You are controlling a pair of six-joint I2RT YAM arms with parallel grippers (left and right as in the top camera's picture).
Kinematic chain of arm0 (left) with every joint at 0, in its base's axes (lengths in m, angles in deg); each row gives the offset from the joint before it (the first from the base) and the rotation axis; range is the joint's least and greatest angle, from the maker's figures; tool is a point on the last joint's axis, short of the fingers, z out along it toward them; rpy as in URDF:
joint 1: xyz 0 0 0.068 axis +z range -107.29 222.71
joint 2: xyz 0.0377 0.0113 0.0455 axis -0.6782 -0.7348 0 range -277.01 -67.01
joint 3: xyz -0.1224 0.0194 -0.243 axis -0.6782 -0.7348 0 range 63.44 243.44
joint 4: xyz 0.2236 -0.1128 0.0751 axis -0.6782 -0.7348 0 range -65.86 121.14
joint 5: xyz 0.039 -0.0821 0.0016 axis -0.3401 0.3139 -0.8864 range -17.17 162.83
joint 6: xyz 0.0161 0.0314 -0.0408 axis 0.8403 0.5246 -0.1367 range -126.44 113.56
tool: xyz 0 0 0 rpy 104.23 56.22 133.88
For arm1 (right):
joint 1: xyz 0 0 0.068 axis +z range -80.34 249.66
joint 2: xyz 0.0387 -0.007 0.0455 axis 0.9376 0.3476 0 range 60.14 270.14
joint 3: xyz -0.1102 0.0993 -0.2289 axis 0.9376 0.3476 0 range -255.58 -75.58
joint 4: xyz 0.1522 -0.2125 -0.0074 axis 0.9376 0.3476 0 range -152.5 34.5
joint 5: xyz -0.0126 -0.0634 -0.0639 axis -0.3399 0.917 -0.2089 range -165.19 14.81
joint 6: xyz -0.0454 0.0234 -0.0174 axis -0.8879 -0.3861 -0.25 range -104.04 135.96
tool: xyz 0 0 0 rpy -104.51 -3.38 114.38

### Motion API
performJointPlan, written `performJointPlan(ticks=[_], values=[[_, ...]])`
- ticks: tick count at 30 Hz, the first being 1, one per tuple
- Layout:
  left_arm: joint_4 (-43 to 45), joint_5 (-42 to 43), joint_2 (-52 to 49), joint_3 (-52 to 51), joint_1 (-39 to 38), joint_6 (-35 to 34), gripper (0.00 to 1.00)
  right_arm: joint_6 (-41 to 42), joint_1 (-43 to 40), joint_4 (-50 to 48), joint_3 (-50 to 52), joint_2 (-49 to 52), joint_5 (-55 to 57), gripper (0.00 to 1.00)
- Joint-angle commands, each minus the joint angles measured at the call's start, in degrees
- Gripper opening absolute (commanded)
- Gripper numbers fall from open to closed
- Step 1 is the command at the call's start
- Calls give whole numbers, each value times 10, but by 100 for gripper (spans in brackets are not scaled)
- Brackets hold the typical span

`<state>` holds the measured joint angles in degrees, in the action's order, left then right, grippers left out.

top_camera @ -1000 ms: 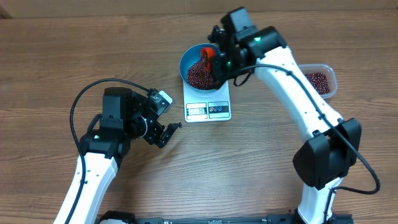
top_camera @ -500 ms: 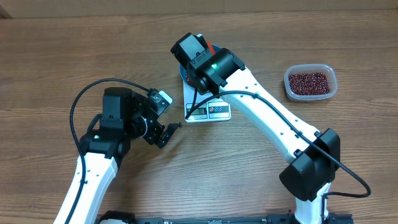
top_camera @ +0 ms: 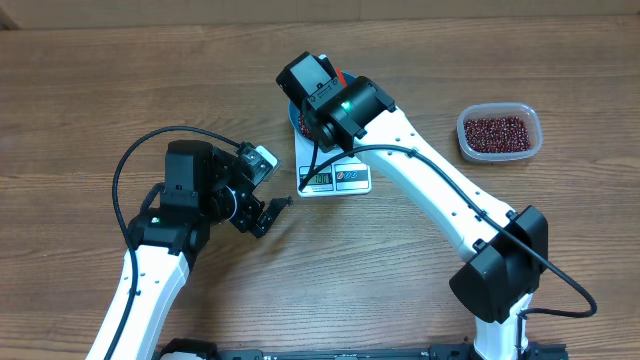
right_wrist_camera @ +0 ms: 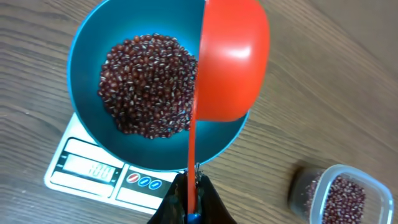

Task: Scoop item into bowl and weigh 150g on scale
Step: 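Return the empty scoop with the right gripper to the bean tub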

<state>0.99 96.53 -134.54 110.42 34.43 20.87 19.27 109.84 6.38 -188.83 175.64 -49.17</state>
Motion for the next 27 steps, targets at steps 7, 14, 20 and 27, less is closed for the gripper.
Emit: performJointPlan(ticks=[7, 14, 20, 27], values=[[2, -2, 0, 0, -1, -5, 100, 30, -65, 11, -18, -21, -110, 4], [2, -2, 0, 0, -1, -5, 100, 29, -154, 49, -18, -48, -209, 4], [2, -2, 0, 0, -1, -5, 100, 29, -257, 128, -18, -92, -217, 4], [2, -2, 0, 0, -1, -5, 100, 18, -413, 205, -15, -99, -249, 4]])
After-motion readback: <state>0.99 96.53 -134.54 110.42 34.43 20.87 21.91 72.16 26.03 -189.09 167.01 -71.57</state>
